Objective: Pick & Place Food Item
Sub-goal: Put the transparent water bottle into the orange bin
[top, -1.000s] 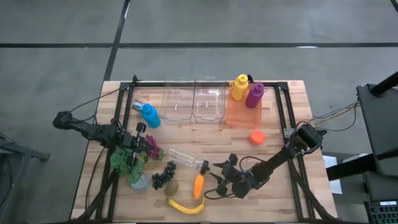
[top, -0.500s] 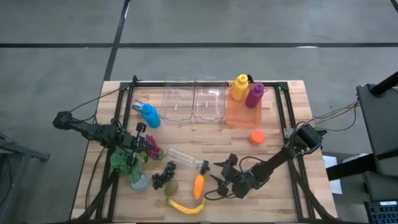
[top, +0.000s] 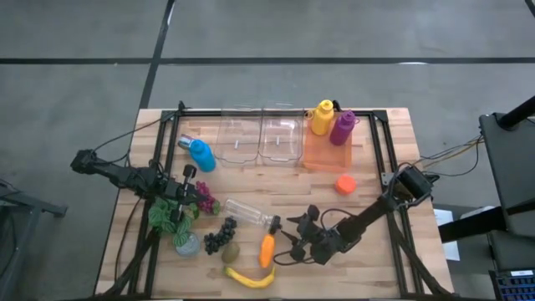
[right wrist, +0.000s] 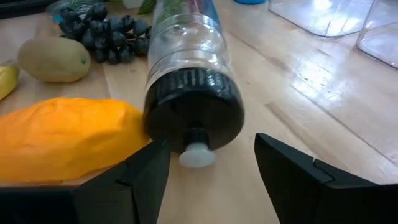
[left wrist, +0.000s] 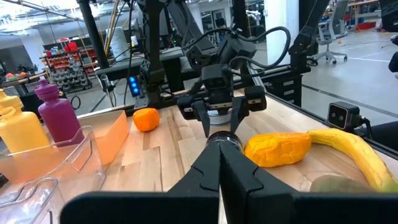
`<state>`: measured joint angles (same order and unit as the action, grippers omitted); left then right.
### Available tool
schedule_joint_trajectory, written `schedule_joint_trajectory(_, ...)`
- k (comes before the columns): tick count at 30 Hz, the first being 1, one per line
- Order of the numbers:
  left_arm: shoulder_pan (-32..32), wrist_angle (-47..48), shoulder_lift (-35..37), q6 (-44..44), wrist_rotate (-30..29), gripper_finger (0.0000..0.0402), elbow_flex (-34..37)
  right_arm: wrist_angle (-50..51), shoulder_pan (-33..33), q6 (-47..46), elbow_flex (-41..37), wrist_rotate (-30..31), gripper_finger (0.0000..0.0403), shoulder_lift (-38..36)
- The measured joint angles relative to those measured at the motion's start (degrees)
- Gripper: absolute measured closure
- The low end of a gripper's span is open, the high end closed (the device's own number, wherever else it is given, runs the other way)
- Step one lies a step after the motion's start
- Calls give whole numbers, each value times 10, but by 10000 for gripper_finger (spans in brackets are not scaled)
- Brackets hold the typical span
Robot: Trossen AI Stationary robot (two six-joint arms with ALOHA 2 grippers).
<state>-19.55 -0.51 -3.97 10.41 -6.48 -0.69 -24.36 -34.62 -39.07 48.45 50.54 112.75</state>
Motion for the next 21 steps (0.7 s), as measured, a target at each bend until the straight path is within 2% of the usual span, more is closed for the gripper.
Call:
schedule_joint_trajectory(14, 0, 0, 0, 0, 0, 400, 0, -9, 7, 5, -7, -31, 174, 0)
schedule_joint_trajectory(21, 0, 0, 0, 0, 0, 400, 0, -11, 21, 24, -8, -68, 174, 0)
